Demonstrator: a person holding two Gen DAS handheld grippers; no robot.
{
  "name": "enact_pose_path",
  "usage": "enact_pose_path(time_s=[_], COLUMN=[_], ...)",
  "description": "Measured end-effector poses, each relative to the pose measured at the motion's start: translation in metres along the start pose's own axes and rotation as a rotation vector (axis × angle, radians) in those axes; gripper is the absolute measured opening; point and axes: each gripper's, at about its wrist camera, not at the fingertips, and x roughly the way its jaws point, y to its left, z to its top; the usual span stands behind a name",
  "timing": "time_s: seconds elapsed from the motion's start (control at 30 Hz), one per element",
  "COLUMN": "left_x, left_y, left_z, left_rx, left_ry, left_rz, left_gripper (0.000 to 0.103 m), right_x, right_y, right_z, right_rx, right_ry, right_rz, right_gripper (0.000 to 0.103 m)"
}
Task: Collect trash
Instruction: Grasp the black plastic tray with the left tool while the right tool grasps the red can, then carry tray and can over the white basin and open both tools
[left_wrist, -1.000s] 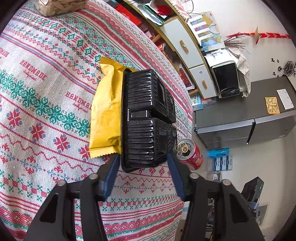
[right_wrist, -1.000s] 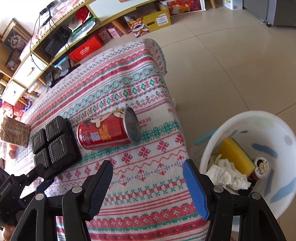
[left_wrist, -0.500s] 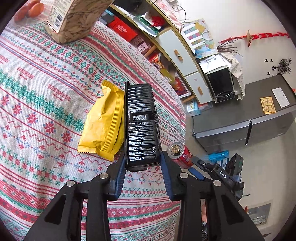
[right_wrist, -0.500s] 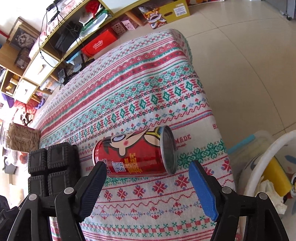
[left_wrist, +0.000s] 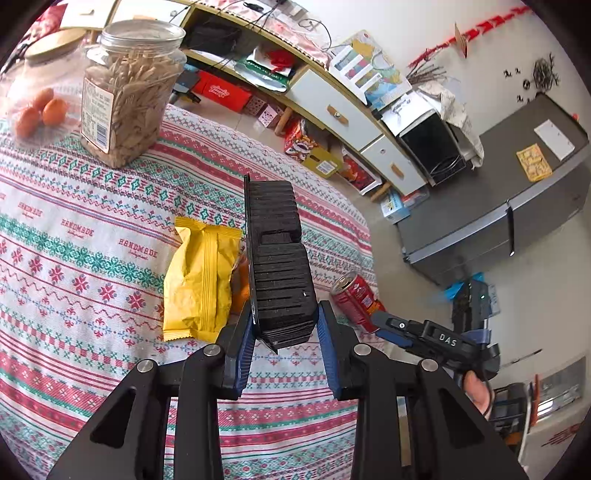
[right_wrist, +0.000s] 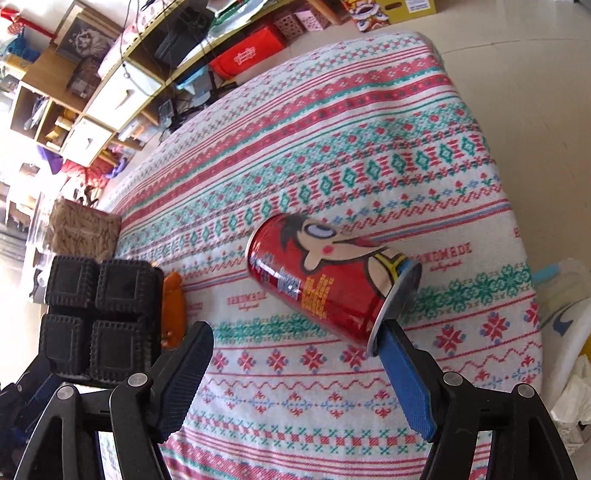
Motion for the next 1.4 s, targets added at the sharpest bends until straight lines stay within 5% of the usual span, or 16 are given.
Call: enact_pose_path(time_s=[0.07, 0.3, 0.53, 0.63, 0.97, 1.4], left_x=[0.003, 0.002, 0.005, 0.007, 0.006, 0.009], left_y=[-0.002, -0.012, -0.014, -0.015, -0.027, -0.047], left_z=[-0.002, -0.001, -0.004, -0.005, -0.01, -0.021], left_rx=[0.009, 0.049, 0.058, 0.062, 0.107, 0.174], left_ry=[0.022, 0.017, 0.021, 0.025, 0.015, 0.022], left_rz=[0.003, 0.003, -0.005, 0.004, 0.0, -0.016], left_gripper=[0.034, 0.034, 0.034, 0.034, 0.034, 0.034], right_x=[0.0, -0.011, 0.043, 0.054, 0.018, -0.016], right_y=[0.008, 0.024, 0.027, 0.042, 0.066, 0.056], right_z=[-0.004, 0.003, 0.009, -0.003, -0.018, -0.033], right_rx=[-0.041, -0.269, -0.447, -0.543, -0.5, -0.334], right_ry=[0.007, -0.152, -0.062, -0.049, -0.084, -0.094], right_rz=[-0.026, -0.327, -0.417, -0.456, -0.249, -0.157], right_gripper=[0.078, 0.078, 0.078, 0.064, 0.058, 0.058])
